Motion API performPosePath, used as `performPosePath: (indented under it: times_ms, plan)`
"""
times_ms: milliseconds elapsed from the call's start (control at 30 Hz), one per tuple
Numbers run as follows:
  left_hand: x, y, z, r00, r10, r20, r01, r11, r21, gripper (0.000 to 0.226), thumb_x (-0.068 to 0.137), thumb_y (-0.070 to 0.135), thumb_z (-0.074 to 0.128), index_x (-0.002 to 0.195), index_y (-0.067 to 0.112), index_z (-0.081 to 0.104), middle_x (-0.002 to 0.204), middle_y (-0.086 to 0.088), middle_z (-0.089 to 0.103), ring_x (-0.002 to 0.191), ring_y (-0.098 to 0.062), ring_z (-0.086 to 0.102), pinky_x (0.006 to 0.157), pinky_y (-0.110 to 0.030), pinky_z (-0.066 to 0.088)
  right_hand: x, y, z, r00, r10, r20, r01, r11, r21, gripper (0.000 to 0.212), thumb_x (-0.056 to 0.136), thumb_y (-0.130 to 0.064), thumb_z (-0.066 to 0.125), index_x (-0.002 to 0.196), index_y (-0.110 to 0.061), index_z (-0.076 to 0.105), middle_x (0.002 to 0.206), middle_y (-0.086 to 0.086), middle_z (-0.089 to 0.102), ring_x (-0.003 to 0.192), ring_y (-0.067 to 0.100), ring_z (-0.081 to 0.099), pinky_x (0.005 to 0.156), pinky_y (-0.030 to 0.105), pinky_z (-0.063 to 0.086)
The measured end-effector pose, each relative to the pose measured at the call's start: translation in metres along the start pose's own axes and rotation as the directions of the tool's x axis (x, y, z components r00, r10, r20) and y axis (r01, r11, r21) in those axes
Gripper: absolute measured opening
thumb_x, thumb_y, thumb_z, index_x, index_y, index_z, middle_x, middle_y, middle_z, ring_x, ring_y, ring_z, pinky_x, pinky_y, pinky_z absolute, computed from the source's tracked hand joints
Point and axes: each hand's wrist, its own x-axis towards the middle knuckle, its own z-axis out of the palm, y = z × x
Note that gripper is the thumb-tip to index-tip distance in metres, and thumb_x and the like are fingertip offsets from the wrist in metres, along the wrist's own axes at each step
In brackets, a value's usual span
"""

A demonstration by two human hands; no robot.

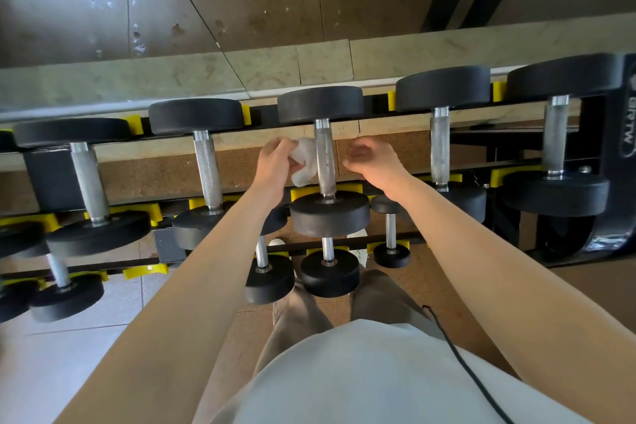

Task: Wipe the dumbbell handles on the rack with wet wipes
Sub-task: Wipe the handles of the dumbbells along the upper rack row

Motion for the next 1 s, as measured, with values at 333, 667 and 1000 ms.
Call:
performPosePath:
  times_ms: [333, 667, 1000]
  plan:
    - [0.009, 0.000, 0.017, 0.954, -0.223, 0.201, 0.292, 0.843, -0.452, 0.031, 0.102, 0.024, 0.045, 0.123, 0.005, 0.058, 0.109, -0.018, 0.067, 0.106, -0.031, 0.065, 0.101, -0.046, 0.053, 0.025, -0.012, 0.015, 0.961, 0.126, 0.247, -0.224, 0.878, 0.424, 0.035, 0.089, -0.003, 0.065, 0.122, -0.015, 0.064, 0.114, 0.011, 0.071, 0.106, 0.029, 0.070, 0.092, 0.046, 0.058]
    - [0.013, 0.011, 0.028, 0.970, -0.241, 0.016, 0.240, 0.954, -0.178, 0.015, 0.099, 0.017, 0.062, 0.112, 0.012, 0.069, 0.100, -0.004, 0.079, 0.094, -0.020, 0.076, 0.084, -0.036, 0.061, 0.022, -0.039, 0.003, 0.938, 0.308, 0.159, -0.206, 0.126, 0.970, 0.023, 0.091, 0.000, 0.061, 0.114, -0.002, 0.061, 0.113, 0.020, 0.065, 0.102, 0.027, 0.069, 0.085, 0.031, 0.060]
    - [0.004, 0.010, 0.014, 0.970, -0.107, -0.219, 0.057, 0.973, -0.224, 0.009, 0.094, 0.022, 0.071, 0.086, 0.019, 0.074, 0.074, 0.003, 0.065, 0.072, -0.012, 0.056, 0.077, -0.030, 0.053, 0.018, -0.047, 0.018, 0.926, 0.286, 0.247, -0.265, 0.027, 0.964, 0.020, 0.091, 0.002, 0.065, 0.111, -0.001, 0.065, 0.108, 0.015, 0.070, 0.096, 0.021, 0.071, 0.078, 0.026, 0.060]
